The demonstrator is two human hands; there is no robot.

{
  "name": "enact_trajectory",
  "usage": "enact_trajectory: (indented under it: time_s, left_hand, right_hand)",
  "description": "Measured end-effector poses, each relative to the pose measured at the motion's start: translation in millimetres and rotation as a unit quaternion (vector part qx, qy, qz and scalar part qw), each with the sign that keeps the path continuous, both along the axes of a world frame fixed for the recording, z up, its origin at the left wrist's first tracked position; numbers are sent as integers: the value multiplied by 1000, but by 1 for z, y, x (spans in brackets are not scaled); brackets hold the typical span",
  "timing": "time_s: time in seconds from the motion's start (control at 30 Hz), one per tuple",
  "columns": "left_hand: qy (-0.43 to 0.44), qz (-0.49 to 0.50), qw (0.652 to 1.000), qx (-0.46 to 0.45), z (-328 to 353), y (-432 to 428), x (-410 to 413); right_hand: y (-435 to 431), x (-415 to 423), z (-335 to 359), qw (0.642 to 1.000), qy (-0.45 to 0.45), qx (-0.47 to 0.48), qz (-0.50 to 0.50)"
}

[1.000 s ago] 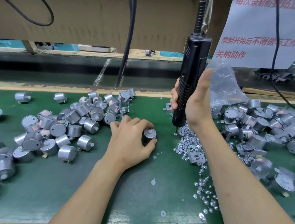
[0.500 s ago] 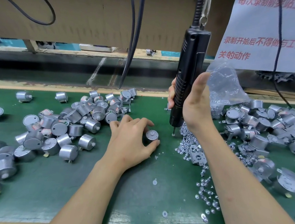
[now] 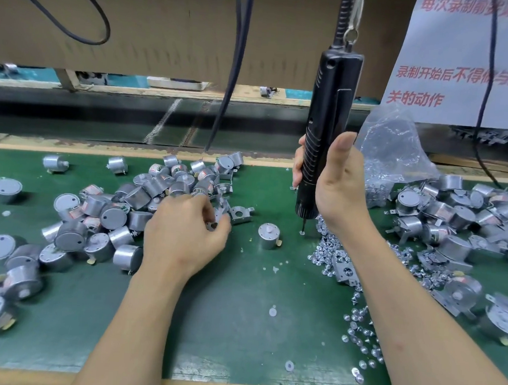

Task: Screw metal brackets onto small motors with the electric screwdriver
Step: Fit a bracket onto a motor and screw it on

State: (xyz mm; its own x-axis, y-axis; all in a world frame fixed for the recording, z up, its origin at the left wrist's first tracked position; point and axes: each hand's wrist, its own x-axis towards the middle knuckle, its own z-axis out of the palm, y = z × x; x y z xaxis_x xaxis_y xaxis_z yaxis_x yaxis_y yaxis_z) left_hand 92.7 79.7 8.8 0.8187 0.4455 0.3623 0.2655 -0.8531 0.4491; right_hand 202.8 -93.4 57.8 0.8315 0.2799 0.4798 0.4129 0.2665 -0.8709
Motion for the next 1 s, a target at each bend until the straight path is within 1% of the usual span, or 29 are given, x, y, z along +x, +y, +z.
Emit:
enact_trajectory:
  time_s: [0.1,0.17,0.23,0.3,0.37,0.43,0.5,0.63,0.8,0.9,1.0]
  left_hand:
    - [81,5,995,50,0,-2,0]
    - [96,14,993,67,-2,-2,1]
    - [83,4,995,63,-3,-1,1]
    - [42,-18,998,38,-2,-2,2]
    - [-31,-53,998,-12,-1,-6,3]
    - [-115,-94,987,-62,0,-12,3]
    - [-157,-116,976,-98,0,-18,4]
    - [-155,-134,973,-105,-4,-24,9]
    - [-125,-115,966,-195,-4,-24,11]
    - [-100,-159,949,-253,-4,-24,10]
    - [-80,-215,937,-264,-4,-23,9]
  right_hand:
    - [2,-2,0,1000,1,2,3]
    - [2,-3,-1,1000,3,2,4]
    - [3,-4,0,1000,5,3,4]
    - [4,-5,0,1000,6,7,2]
    - [5,-7,0,1000,2,8,0]
    - [5,-8,0,1000,0,7,2]
    - [5,-10,1,1000,-1,6,2]
    - [6,-11,3,1000,-5,2,-3]
    - [3,-11,6,1000,-6,5,-9]
    - [2,-11,8,1000,-11,7,-10]
    - [0,-12,9,1000,-21,6,-8]
